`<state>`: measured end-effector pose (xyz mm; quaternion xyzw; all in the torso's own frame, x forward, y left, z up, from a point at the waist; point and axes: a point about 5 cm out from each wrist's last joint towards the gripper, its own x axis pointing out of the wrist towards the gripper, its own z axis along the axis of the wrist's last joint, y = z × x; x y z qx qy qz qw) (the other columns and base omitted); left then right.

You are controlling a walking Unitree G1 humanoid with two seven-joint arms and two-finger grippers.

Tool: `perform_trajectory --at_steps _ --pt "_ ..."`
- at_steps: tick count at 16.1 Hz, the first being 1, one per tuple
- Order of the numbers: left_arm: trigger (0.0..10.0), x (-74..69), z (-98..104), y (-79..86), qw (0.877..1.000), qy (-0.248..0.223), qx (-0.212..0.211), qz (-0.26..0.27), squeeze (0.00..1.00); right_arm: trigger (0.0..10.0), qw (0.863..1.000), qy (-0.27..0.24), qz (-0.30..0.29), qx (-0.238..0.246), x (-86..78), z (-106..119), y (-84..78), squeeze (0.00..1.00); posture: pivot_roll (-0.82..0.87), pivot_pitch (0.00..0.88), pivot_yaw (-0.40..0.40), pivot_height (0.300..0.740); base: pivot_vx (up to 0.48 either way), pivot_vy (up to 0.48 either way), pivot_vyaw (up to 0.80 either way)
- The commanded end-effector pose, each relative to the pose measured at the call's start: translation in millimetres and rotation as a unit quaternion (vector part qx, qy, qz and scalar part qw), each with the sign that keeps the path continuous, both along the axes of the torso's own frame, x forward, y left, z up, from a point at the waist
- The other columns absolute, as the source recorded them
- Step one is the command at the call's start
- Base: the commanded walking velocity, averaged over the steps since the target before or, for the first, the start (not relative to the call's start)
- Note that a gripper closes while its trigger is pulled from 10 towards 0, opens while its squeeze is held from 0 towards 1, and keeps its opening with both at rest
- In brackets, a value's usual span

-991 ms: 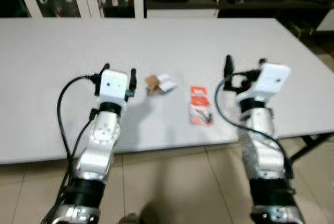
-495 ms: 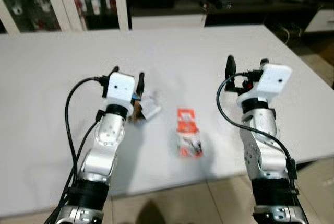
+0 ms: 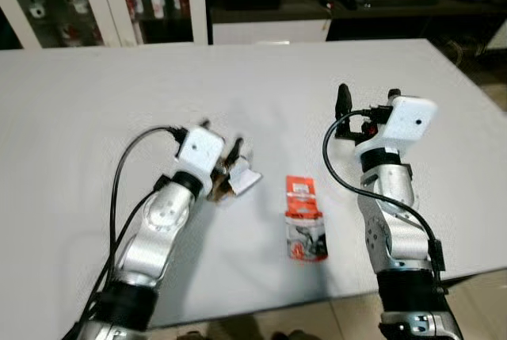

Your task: Picking trash to rubbish bin

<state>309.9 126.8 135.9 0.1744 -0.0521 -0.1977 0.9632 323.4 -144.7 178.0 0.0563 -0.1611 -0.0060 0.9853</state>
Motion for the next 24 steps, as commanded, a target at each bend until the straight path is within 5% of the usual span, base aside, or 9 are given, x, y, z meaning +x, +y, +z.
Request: perform_trajectory --at_steps 1,2,3,7,8,18,24 --pt "10.0 -2.0 -4.6 -0.4 1.0 0.019 0.001 -0.02 0.0 10.0 1.0 -0.001 -0.003 0.003 -0.4 1.1 -0.1 0.0 -0.02 0.075 -0.046 0.74 0.0 0.0 0.0" --pt "10.0 -2.7 -1.2 2.2 1.0 0.017 0.001 -0.025 0.26 10.0 1.0 -0.001 -0.003 0.003 -0.4 1.0 -0.3 0.0 -0.02 0.075 -0.046 0.74 0.0 0.0 0.0" --pt "10.0 -3.3 0.4 3.5 0.999 0.019 -0.005 -0.028 1.0 10.0 1.0 -0.001 -0.004 0.003 -0.5 0.8 -0.5 0.0 -0.02 0.077 -0.045 0.74 0.0 0.0 0.0" --pt "10.0 -10.0 3.9 7.8 0.997 0.035 0.017 -0.06 1.0 10.0 1.0 0.005 0.0 0.004 -0.9 -2.6 1.9 0.0 -0.01 0.082 -0.044 0.74 0.0 0.0 0.0" --pt "10.0 -8.3 2.2 7.5 0.997 0.036 0.024 -0.061 0.0 10.0 1.0 0.005 0.0 0.005 -1.0 -3.0 2.4 0.0 -0.01 0.081 -0.044 0.74 0.0 0.0 0.0" --pt "10.0 15.1 -35.6 -7.3 0.991 0.103 0.082 -0.041 0.0 10.0 1.0 0.004 0.001 0.005 -0.5 -2.9 3.2 0.0 -0.02 0.075 -0.036 0.74 0.0 0.0 0.0" --pt "10.0 29.3 -51.2 -25.4 0.987 0.141 0.077 -0.033 0.0 10.0 1.0 0.001 0.006 0.005 -0.8 -2.1 4.6 0.0 -0.03 0.072 -0.032 0.74 0.0 0.0 0.0"
